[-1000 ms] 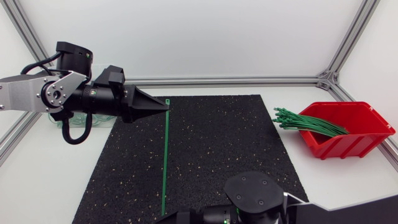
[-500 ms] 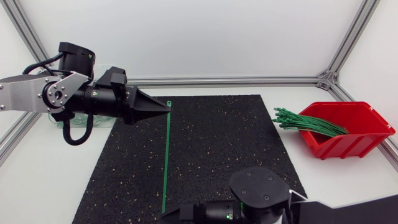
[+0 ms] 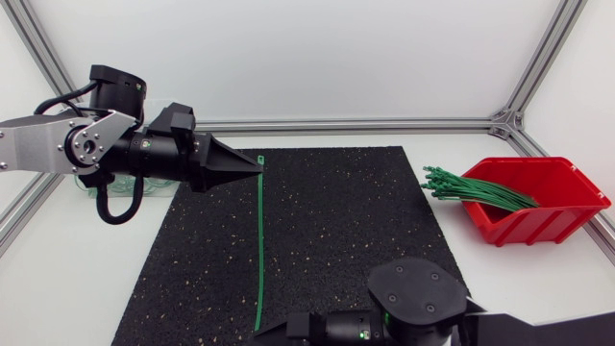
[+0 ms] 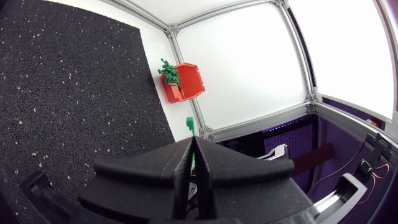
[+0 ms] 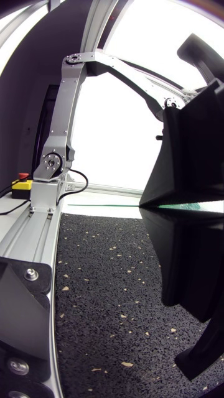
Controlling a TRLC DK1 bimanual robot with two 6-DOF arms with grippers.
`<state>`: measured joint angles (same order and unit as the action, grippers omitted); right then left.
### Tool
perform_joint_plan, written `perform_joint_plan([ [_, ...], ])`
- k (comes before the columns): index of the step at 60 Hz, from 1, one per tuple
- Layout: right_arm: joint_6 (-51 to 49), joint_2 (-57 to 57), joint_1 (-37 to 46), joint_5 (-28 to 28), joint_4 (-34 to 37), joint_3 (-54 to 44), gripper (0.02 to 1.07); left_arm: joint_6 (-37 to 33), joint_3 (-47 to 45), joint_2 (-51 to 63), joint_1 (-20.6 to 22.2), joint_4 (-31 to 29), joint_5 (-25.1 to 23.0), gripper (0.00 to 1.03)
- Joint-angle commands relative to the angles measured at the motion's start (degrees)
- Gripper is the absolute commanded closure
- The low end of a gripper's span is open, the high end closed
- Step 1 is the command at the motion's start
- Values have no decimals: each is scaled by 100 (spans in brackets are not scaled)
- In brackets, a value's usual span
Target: Take a green cable tie from the red box, thread the tail through the head to close it, then place it in the transparent bin on the left.
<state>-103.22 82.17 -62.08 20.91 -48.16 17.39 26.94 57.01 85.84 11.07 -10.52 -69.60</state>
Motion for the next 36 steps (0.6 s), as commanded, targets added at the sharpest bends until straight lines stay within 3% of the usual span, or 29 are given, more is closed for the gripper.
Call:
perform_joint_plan([
  [1, 408, -245, 12, 80, 53, -113, 101, -92, 20, -200, 9, -37, -9, 99],
  [27, 3976, -1019, 12, 186, 272, 98, 101, -145, -331, -780, 176, -37, 131, 99],
  [32, 4214, -1116, -23, 133, 299, 81, 101, -145, -393, -911, 229, -73, 140, 99],
  [36, 4794, -1256, -32, 133, 729, 221, 101, -145, -428, -982, 255, -90, 158, 99],
])
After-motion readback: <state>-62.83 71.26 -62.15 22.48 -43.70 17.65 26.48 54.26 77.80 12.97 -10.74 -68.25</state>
